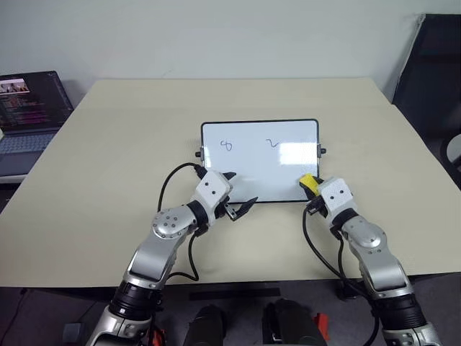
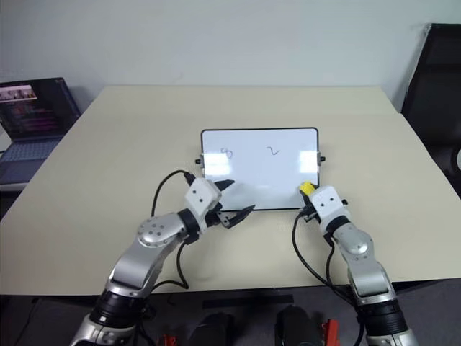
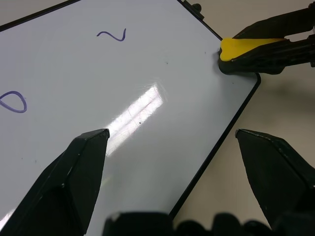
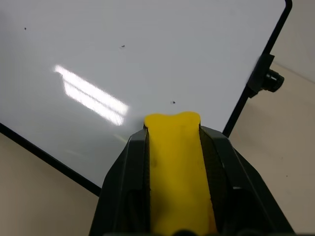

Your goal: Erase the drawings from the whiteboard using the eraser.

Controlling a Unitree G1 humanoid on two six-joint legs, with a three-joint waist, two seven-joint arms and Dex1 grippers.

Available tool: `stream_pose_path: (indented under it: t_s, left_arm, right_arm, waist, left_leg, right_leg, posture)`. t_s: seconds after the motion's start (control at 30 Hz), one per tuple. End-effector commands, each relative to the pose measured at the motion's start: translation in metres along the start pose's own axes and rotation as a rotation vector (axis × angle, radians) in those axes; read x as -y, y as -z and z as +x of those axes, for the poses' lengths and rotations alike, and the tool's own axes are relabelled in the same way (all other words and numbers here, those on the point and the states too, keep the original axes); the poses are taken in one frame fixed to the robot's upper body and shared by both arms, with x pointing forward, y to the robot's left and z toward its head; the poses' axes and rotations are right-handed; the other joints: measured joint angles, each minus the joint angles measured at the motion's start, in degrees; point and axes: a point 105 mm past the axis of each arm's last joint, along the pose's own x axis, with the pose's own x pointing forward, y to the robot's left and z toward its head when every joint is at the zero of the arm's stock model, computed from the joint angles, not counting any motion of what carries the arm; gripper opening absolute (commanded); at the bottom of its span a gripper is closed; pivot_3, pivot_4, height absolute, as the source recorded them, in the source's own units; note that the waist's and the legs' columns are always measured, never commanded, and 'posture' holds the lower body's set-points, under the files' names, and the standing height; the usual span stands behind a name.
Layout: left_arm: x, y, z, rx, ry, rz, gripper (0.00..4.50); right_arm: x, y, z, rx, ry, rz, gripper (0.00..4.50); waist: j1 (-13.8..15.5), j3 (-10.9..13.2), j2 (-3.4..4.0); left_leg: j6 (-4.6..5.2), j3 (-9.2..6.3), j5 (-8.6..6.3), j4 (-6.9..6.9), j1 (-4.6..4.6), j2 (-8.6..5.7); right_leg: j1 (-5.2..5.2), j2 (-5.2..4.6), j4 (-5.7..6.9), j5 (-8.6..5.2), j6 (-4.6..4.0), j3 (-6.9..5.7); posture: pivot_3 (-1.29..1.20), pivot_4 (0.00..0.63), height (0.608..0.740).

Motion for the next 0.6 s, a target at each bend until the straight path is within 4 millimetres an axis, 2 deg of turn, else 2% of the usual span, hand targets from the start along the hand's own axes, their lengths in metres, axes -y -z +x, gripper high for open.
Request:
stream_pose_path:
  t_s: [0.03, 0.17, 0.3, 0.43, 0.6]
  left_arm:
    - [0.001, -0.013, -0.001, 0.051, 0.0, 0.017, 4.5]
    - [0.0, -0.012, -0.002, 0.051, -0.001, 0.015, 4.5]
    - [0.001, -0.013, -0.001, 0.052, 0.002, 0.015, 4.5]
    - [0.0, -0.012, -0.001, 0.048, 0.003, 0.018, 4.5]
    - [-0.001, -0.012, -0.003, 0.044, -0.001, 0.021, 4.5]
  right_arm:
    - [0.009, 0.007, -0.008, -0.035, 0.018, 0.002, 1.11]
    - [0.013, 0.003, -0.013, -0.023, 0.026, -0.001, 1.11]
    - [0.013, -0.011, -0.005, 0.041, 0.032, 0.021, 1.11]
    - [0.006, -0.041, 0.012, 0.191, 0.032, 0.056, 1.11]
    - [-0.002, -0.043, 0.02, 0.212, 0.009, 0.058, 1.11]
  waist:
    - [0.0, 0.0, 0.0]
    - [0.0, 0.0, 0.0]
    - [0.0, 0.0, 0.0]
    - [-0.3, 0.0, 0.0]
    - [0.0, 0.0, 0.0]
  left_leg:
    - [0.0, -0.01, 0.0, 0.0, 0.0, 0.0]
    - [0.0, 0.01, 0.0, 0.0, -0.01, 0.01]
    - [0.0, 0.0, 0.0, -0.01, -0.01, 0.0]
    - [0.0, 0.01, 0.0, -0.04, -0.01, 0.0]
    - [0.0, -0.03, 0.0, -0.08, -0.07, 0.01]
  right_leg:
    - [0.0, 0.0, 0.0, 0.0, 0.0, 0.0]
    - [0.0, -0.01, -0.01, 0.0, 0.0, 0.01]
    - [-0.01, 0.0, -0.01, 0.0, 0.0, -0.01]
    - [-0.06, 0.03, 0.0, -0.01, -0.01, -0.01]
    - [-0.06, 0.05, -0.07, -0.03, -0.04, -0.06]
  posture:
    - [0.0, 0.15, 0.74]
    - [0.0, 0.15, 0.74]
    - [0.0, 0.15, 0.74]
    - [0.0, 0.15, 0.74]
    - [0.0, 0.15, 0.74]
